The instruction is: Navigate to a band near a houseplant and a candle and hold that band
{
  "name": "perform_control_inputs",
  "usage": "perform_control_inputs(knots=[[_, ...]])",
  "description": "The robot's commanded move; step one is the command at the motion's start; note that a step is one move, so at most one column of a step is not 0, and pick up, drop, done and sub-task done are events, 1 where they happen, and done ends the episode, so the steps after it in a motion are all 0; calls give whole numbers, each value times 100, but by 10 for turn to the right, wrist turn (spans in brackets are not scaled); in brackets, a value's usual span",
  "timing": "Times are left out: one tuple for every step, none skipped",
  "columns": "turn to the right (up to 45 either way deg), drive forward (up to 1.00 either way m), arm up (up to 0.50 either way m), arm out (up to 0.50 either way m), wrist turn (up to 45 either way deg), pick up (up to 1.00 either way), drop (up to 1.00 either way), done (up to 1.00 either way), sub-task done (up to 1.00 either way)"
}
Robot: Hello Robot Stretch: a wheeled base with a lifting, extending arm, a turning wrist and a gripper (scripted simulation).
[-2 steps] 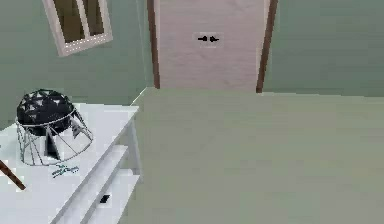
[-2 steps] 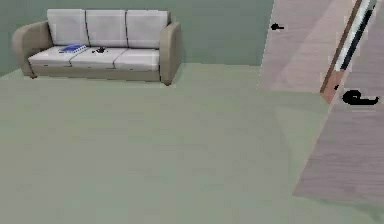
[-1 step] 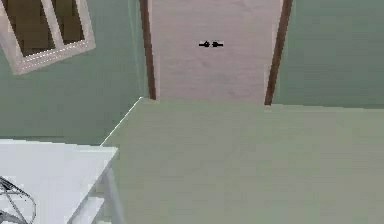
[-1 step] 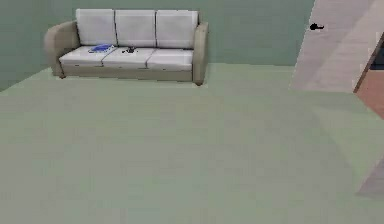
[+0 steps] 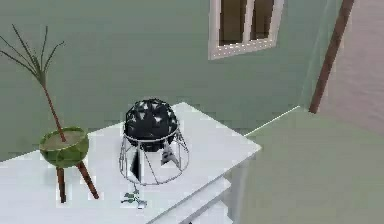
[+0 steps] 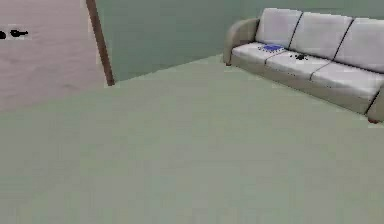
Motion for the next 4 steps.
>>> perform_control_inputs(knots=[[-450,0,0,0,0,0,0,0,0],[-450,0,0,0,0,0,0,0,0],[-150,0,0,0,0,0,0,0,0],[-30,0,0,0,0,0,0,0,0]])
